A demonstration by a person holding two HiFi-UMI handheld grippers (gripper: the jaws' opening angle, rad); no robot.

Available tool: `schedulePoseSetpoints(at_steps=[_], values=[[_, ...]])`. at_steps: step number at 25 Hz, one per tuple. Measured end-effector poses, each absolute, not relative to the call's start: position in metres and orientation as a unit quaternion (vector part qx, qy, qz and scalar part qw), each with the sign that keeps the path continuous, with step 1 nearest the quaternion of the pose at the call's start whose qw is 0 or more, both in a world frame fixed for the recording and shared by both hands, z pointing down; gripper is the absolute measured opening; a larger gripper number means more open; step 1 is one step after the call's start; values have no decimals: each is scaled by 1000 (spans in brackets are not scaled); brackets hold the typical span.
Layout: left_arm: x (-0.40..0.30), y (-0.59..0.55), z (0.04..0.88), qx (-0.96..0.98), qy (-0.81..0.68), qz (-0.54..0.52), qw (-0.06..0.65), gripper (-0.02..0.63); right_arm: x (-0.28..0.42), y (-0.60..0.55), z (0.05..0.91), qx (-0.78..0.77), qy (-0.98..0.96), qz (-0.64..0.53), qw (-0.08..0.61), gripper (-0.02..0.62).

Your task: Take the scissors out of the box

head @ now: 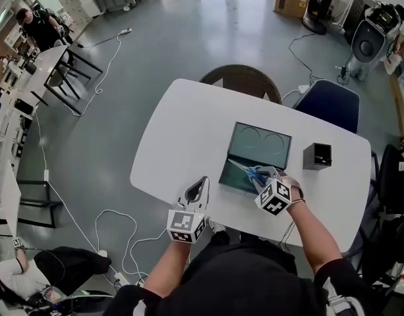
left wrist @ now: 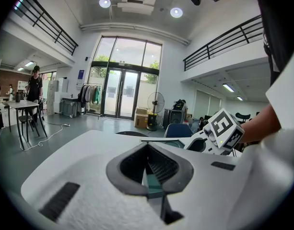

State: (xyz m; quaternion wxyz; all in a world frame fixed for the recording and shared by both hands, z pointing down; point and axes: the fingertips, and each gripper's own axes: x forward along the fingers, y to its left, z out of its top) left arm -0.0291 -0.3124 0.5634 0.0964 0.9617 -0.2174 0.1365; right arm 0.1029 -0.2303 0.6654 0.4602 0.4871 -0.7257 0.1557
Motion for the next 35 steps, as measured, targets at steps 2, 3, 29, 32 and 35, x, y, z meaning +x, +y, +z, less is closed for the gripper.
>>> schedulePoseSetpoints(at_steps=[2,3,29,32,35], values=[[-27,-311,562,962,-216,135,95,8,104,-233,647,509,-726,138,441,91],[-25,-311,561,963,-215,135,94,8,105,-233,638,520,-727,130,430,91],[13,-299,526,976,-179,106,70,8,138,-210,484,745,-662,24,85,92],[17,-297,524,977,-174,102,68,8,144,-204,476,757,-650,20,66,92],[23,-296,521,978,-171,101,65,8,151,-196,467,773,-633,20,47,92]])
